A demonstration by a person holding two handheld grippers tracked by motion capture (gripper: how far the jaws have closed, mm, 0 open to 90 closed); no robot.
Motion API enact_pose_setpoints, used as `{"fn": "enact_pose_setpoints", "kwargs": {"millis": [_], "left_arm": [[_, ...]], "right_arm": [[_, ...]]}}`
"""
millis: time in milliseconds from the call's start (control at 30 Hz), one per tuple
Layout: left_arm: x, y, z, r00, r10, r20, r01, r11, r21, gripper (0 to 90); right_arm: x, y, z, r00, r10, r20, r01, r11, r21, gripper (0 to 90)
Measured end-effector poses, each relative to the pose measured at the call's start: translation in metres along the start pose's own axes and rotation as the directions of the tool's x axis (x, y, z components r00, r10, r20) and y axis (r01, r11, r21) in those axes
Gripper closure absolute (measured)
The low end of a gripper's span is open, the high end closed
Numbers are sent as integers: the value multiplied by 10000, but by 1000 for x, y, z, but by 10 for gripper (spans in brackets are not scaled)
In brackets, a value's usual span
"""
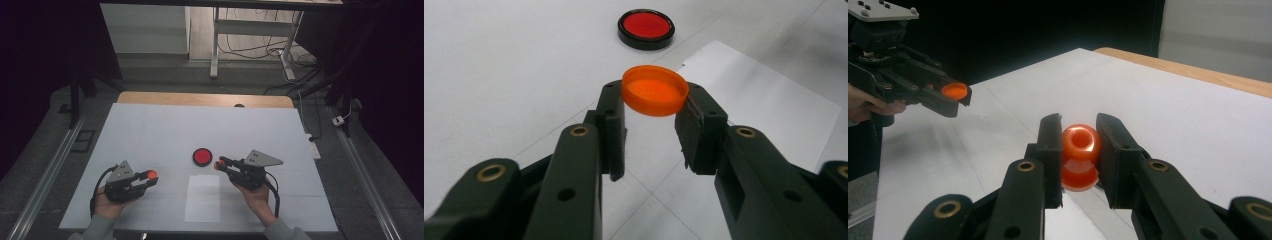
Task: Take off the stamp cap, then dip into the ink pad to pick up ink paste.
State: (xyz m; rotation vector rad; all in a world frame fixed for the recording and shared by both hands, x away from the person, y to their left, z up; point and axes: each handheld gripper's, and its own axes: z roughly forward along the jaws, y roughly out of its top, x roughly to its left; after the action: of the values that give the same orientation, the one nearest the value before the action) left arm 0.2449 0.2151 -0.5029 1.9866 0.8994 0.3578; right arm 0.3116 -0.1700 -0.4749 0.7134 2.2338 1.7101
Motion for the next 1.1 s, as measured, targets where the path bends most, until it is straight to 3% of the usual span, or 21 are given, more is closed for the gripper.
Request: {"fn": "enact_pose_setpoints", "kwargs": {"millis": [467, 1100], "left_arm": [[-2, -1, 3, 10000, 22, 52, -23, 9998, 197, 658], [-2, -2, 5, 9999, -1, 137, -2, 9997, 225, 658]], "right_arm": [[2, 2, 2, 9999, -156, 26, 156, 9999, 34, 725], [-9, 3, 19, 10000, 44, 18, -44, 9992, 403, 725]]}}
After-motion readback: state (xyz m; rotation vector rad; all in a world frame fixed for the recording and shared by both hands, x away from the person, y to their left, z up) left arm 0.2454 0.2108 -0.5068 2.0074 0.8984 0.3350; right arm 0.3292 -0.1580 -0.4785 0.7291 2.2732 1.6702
